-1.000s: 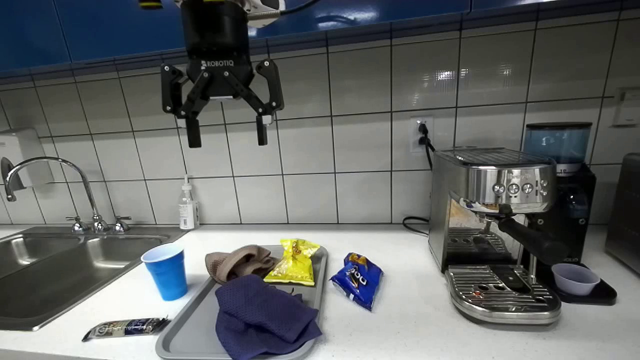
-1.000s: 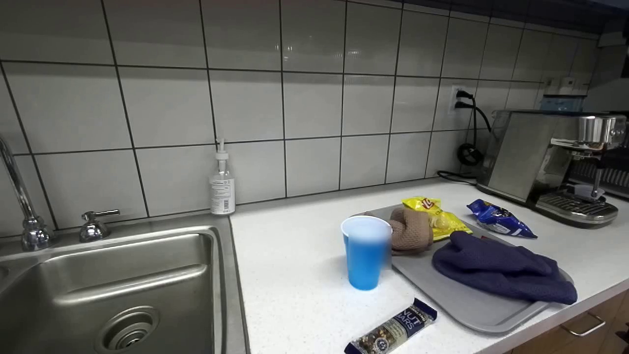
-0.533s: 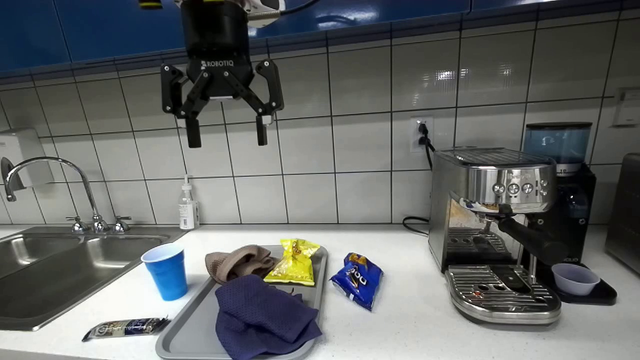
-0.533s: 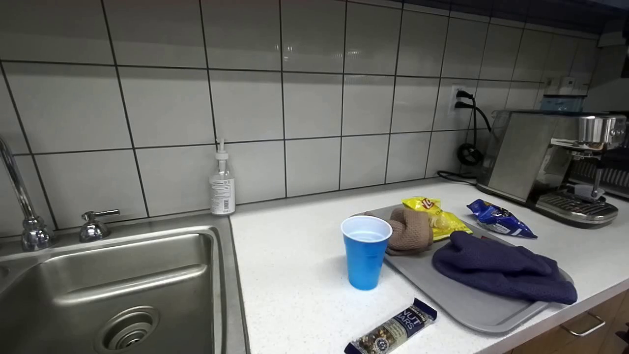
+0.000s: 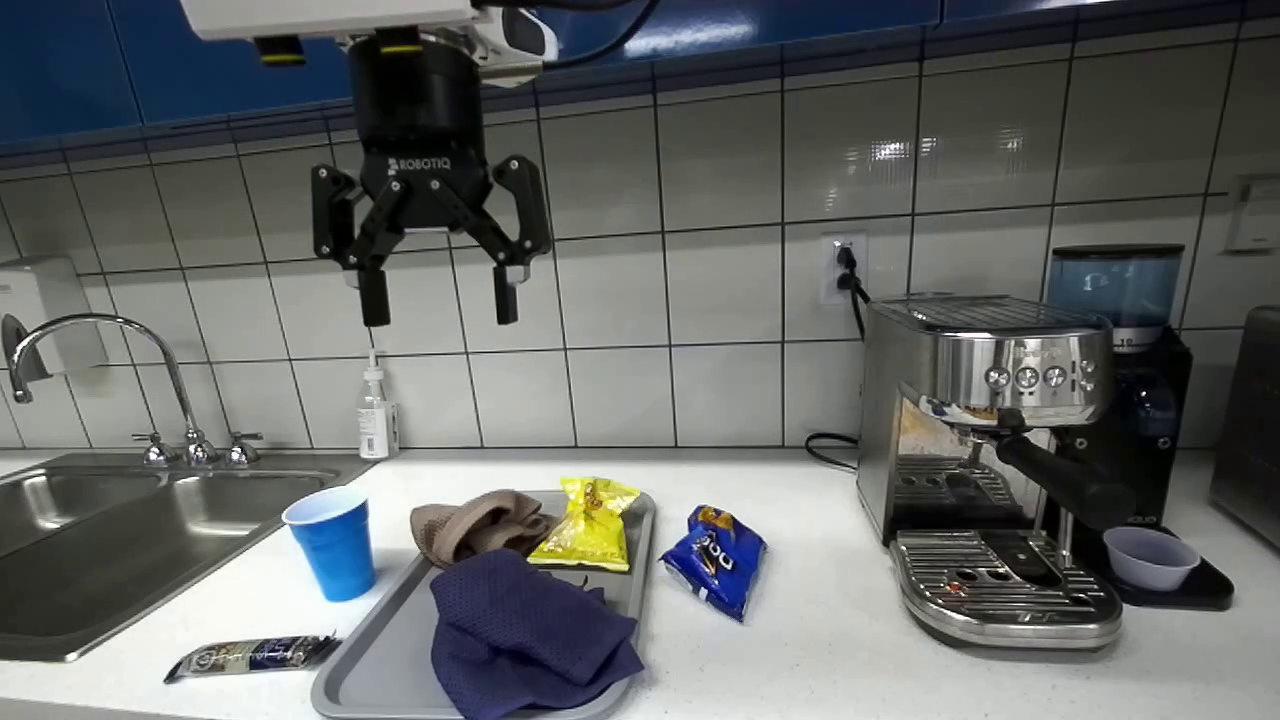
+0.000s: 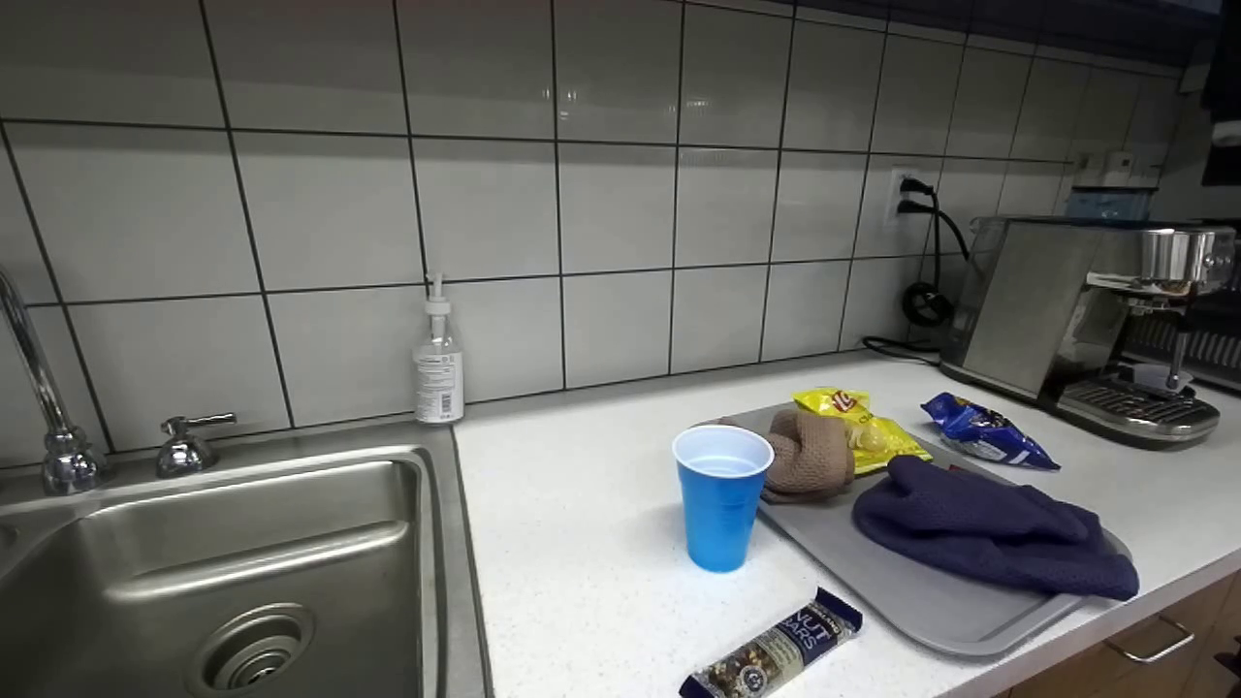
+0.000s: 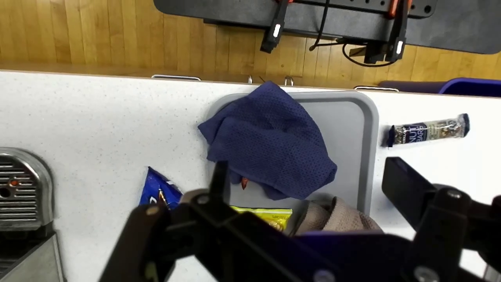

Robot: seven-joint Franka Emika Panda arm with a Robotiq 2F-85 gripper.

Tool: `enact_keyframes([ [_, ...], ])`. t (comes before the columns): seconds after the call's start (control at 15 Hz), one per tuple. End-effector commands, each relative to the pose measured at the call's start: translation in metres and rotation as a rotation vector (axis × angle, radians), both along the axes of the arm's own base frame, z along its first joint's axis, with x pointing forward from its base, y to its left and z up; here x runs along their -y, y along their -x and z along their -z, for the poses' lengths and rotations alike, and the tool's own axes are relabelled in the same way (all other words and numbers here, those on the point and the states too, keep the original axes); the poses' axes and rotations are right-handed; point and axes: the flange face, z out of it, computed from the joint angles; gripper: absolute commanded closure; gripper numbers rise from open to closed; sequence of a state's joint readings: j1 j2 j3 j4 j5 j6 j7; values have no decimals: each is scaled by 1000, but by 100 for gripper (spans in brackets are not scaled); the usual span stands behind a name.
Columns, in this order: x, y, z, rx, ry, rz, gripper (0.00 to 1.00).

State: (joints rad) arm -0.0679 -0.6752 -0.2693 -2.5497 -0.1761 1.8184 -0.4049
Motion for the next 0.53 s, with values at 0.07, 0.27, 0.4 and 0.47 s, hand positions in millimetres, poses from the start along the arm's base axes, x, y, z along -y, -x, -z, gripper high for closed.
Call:
enact_keyframes([
  [0.07, -18, 7, 21, 41, 34, 57, 0],
  [0.27, -25, 4, 38, 48, 55, 80, 0],
  [0.4, -29, 1, 49, 51, 61, 93, 0],
  [0.47, -30, -1, 54, 55, 63, 102, 0],
])
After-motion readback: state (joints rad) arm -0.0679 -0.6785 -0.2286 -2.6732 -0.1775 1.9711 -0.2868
